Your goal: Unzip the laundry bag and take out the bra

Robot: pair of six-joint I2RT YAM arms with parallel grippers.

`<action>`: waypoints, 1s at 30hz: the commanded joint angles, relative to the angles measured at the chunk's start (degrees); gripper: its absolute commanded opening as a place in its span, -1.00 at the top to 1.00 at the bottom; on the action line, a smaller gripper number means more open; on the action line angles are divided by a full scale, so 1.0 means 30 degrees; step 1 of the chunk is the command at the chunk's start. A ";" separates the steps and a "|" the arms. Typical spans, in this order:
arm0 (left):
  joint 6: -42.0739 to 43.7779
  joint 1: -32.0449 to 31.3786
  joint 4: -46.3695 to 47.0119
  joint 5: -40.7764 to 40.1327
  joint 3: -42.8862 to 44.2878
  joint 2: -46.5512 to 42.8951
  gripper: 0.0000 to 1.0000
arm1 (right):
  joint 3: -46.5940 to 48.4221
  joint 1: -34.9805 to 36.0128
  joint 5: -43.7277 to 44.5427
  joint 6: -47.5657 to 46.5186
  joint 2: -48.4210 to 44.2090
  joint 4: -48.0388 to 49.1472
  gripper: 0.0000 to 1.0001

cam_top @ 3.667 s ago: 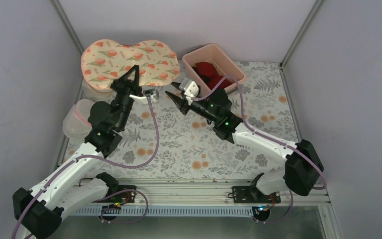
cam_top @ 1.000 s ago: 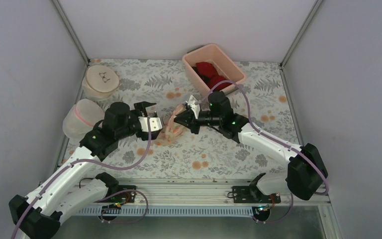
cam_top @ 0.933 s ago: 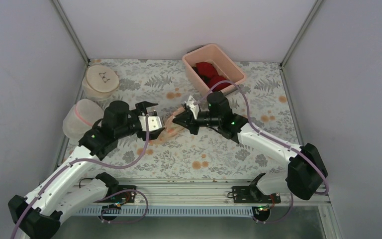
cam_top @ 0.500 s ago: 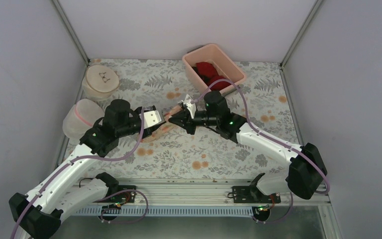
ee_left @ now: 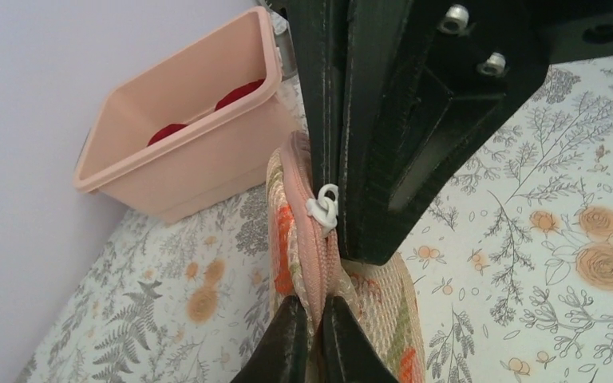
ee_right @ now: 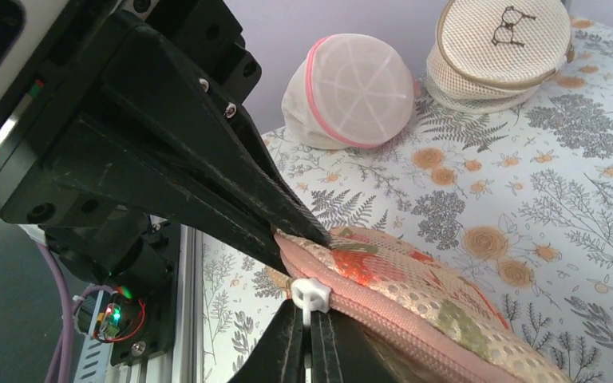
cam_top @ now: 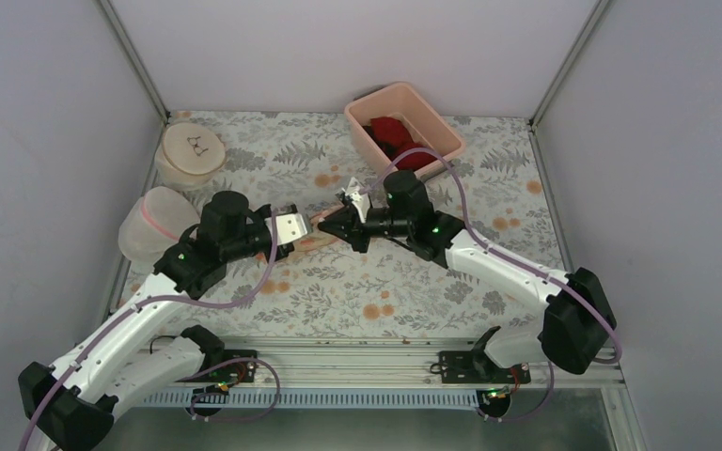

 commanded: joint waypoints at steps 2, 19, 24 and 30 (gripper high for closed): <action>0.1859 -0.0040 0.0048 -0.1351 -0.0593 -0.0519 0.95 | 0.0887 -0.1051 0.0467 0.0048 0.0206 -0.1363 0.93; 0.8610 0.0350 0.1217 -0.2602 -0.1931 -0.1856 0.95 | -0.2142 -0.5252 -0.0818 -0.0130 -0.1169 -0.2234 0.93; 0.9039 0.3795 0.0351 0.0083 -0.2526 -0.1612 0.95 | -0.2147 -0.5106 -0.1307 0.0267 -0.0851 -0.1885 0.93; 1.0397 0.5652 -0.1599 0.1830 -0.3125 -0.1135 -0.05 | -0.1768 -0.3345 -0.1339 0.0957 0.0353 -0.1175 0.93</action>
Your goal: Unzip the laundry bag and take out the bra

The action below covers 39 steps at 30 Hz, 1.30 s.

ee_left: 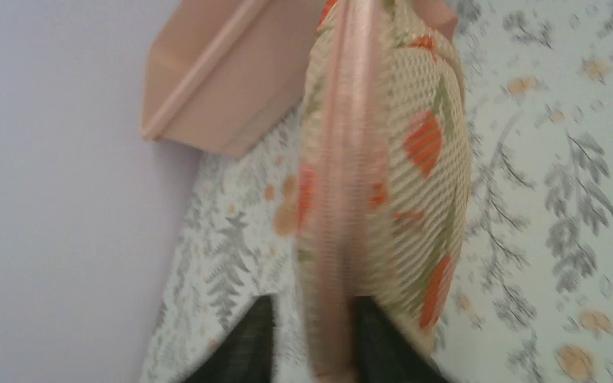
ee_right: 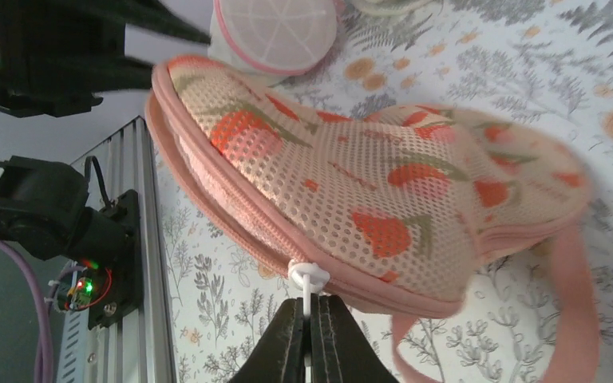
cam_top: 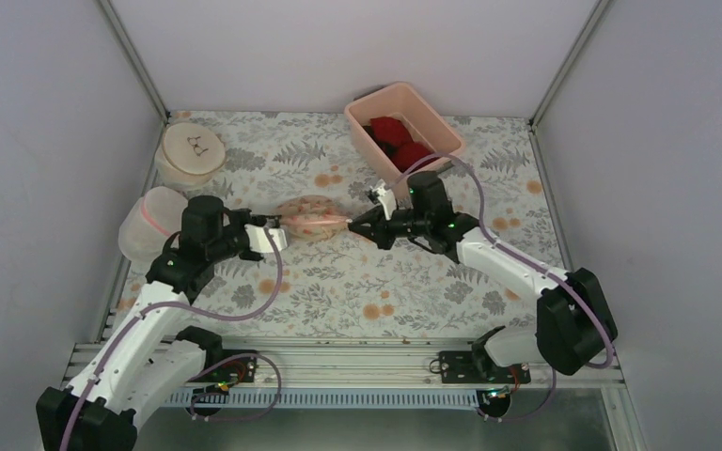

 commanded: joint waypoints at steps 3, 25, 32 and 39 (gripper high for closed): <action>0.3196 0.0602 -0.4552 0.1913 0.0017 -0.0157 -0.73 | 0.0708 0.1854 0.0365 0.1296 0.0977 0.1297 0.93; -0.5036 -0.2594 -0.2323 0.0592 0.0813 0.0674 0.23 | 0.3201 0.5445 0.0238 0.0937 0.2852 0.1448 0.93; -0.4413 -0.2610 -0.2375 0.0243 0.0893 0.0602 0.95 | 0.3216 0.5393 0.0266 0.0810 0.2756 0.1460 0.93; -0.2111 -0.2611 -0.2309 -0.1071 0.0329 0.0059 0.96 | 0.1955 0.3833 0.0797 0.0624 0.2306 0.0848 0.93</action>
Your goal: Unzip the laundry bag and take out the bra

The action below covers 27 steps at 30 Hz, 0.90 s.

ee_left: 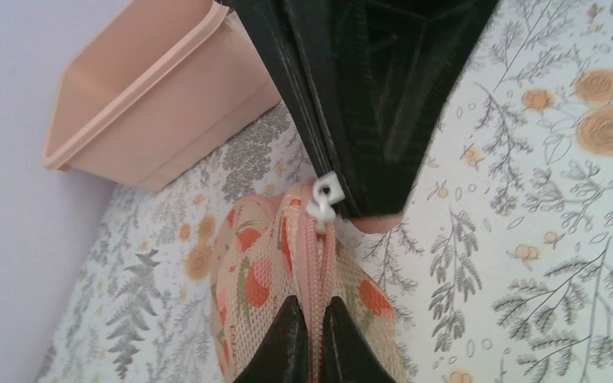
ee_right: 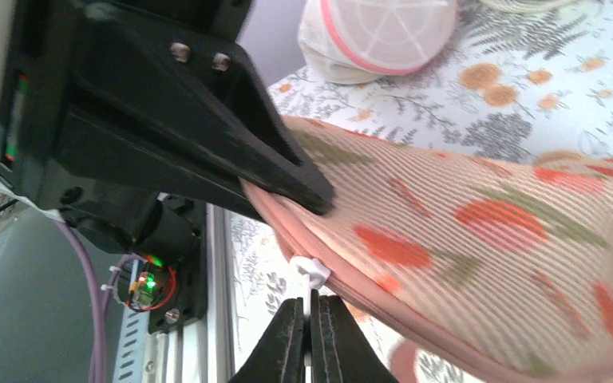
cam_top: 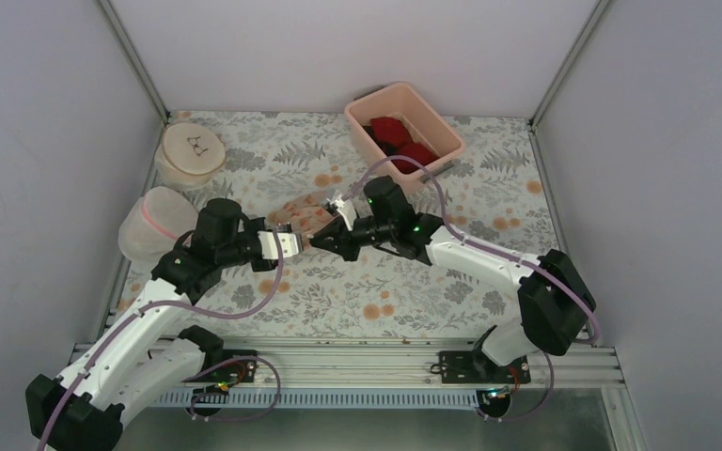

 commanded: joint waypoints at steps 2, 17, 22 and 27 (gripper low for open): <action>0.2830 0.0084 0.0073 -0.1068 -0.0732 -0.0748 0.95 | -0.1226 -0.1685 0.0141 -0.0571 -0.0838 -0.0179 0.93; 0.4595 0.0487 0.0238 -0.0135 -0.1437 -0.1991 0.95 | -0.3309 -0.5464 -0.0054 -0.1337 -0.2601 -0.1343 0.93; 0.4595 0.2843 0.1255 0.0776 -0.2403 -0.1603 0.95 | -0.3534 -0.5165 -0.0698 -0.0706 -0.2232 -0.0747 0.92; 0.5006 0.4621 0.1381 0.1627 -0.3116 -0.0677 0.88 | -0.3440 -0.3758 -0.0887 0.0040 -0.1594 0.0447 0.92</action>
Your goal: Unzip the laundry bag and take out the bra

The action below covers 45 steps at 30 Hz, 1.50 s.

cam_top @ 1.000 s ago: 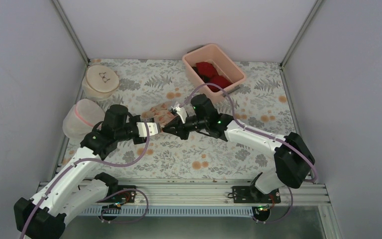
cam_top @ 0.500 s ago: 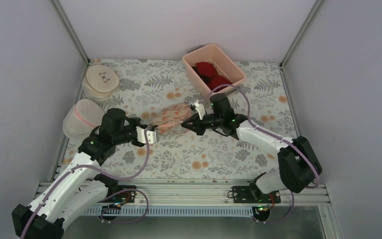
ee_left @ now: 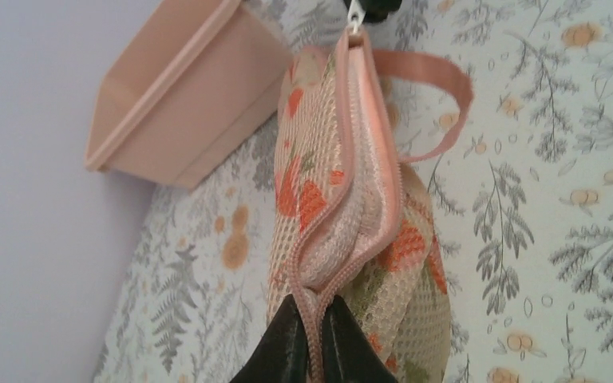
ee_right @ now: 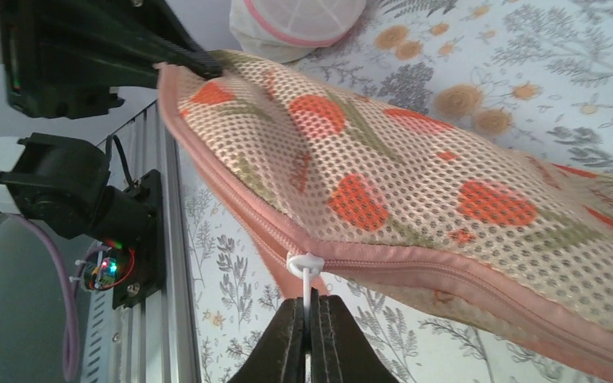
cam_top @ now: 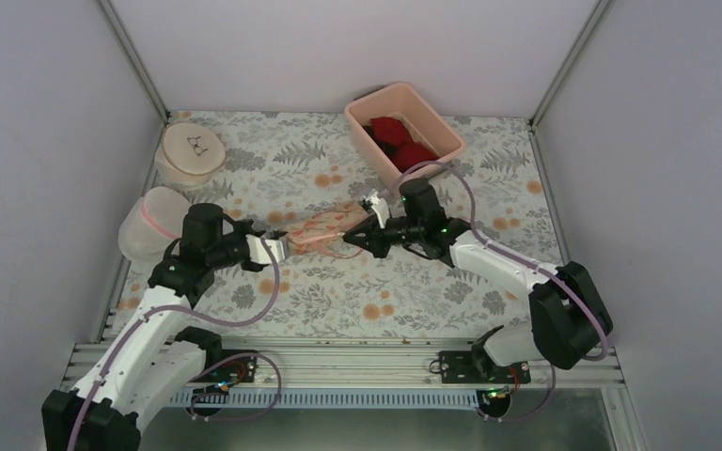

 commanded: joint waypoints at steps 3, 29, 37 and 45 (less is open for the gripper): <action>0.1413 0.1436 -0.1158 -0.0830 -0.1342 0.0584 0.01 | 0.0245 0.1370 0.0455 0.1145 0.1092 0.1458 0.92; -0.4178 -0.3126 0.0107 -0.1769 -0.0589 0.1412 0.22 | 0.2883 0.4447 0.0651 0.1658 0.3126 0.1850 0.93; -0.3853 -0.3189 -0.0315 -0.1718 -0.0190 0.1113 0.95 | 0.2732 0.4333 0.1423 0.1572 0.2817 0.1592 0.93; -0.1847 -0.3162 -0.0030 -0.3438 -0.1187 0.0818 0.95 | 0.1760 0.2874 0.2630 0.1856 0.2196 0.0226 0.92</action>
